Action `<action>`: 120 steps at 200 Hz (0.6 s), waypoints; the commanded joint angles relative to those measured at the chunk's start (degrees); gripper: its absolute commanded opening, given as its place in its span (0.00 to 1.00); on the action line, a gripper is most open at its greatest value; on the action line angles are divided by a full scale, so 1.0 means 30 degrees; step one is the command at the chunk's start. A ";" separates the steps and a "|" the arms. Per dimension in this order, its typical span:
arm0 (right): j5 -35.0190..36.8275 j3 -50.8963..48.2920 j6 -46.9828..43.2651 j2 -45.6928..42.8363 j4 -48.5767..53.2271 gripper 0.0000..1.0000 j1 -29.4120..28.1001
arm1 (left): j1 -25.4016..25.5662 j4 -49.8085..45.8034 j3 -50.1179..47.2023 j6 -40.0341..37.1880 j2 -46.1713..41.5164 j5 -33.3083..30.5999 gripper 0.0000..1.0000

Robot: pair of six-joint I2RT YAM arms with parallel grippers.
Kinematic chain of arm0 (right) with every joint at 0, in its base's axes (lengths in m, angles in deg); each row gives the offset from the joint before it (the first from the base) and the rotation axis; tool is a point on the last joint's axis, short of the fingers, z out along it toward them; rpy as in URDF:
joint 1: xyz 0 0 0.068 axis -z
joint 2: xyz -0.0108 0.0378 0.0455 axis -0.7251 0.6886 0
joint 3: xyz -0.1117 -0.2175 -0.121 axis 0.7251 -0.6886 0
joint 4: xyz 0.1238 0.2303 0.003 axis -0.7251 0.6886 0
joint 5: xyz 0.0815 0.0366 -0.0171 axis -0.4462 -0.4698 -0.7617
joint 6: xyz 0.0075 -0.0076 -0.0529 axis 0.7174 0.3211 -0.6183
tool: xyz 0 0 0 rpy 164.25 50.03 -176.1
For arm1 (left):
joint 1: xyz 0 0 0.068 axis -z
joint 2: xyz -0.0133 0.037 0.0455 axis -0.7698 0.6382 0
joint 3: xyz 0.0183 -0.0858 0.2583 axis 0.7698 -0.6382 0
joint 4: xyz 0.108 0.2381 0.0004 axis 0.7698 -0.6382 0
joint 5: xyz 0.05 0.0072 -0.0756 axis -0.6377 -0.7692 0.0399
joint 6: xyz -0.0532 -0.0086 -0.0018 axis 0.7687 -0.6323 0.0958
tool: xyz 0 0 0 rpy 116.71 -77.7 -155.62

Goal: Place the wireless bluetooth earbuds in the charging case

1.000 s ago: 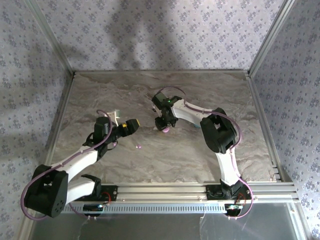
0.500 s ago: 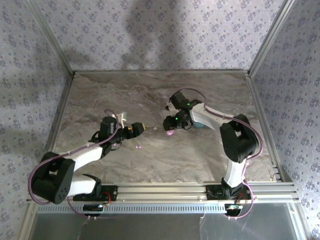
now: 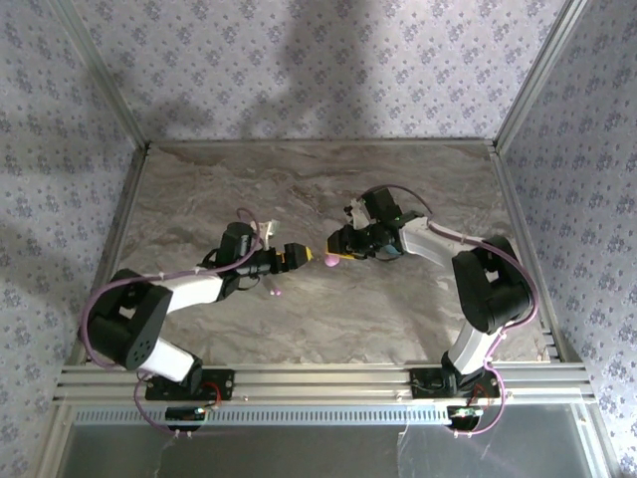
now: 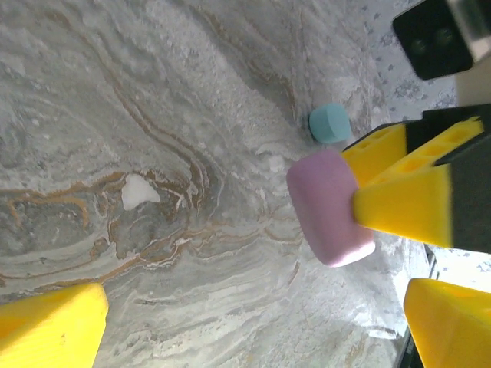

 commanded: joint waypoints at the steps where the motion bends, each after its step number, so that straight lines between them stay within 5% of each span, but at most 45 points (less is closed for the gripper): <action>1: -0.1459 -0.0383 0.1398 -0.0720 -0.1722 0.39 -0.0037 | 0.0051 0.1249 0.0730 0.0557 0.0828 0.1652 0.98; 120: -0.1937 -0.0585 0.2714 -0.0549 -0.3003 0.38 -0.0948 | -0.0143 0.2193 0.0844 0.1219 0.1881 0.2309 0.93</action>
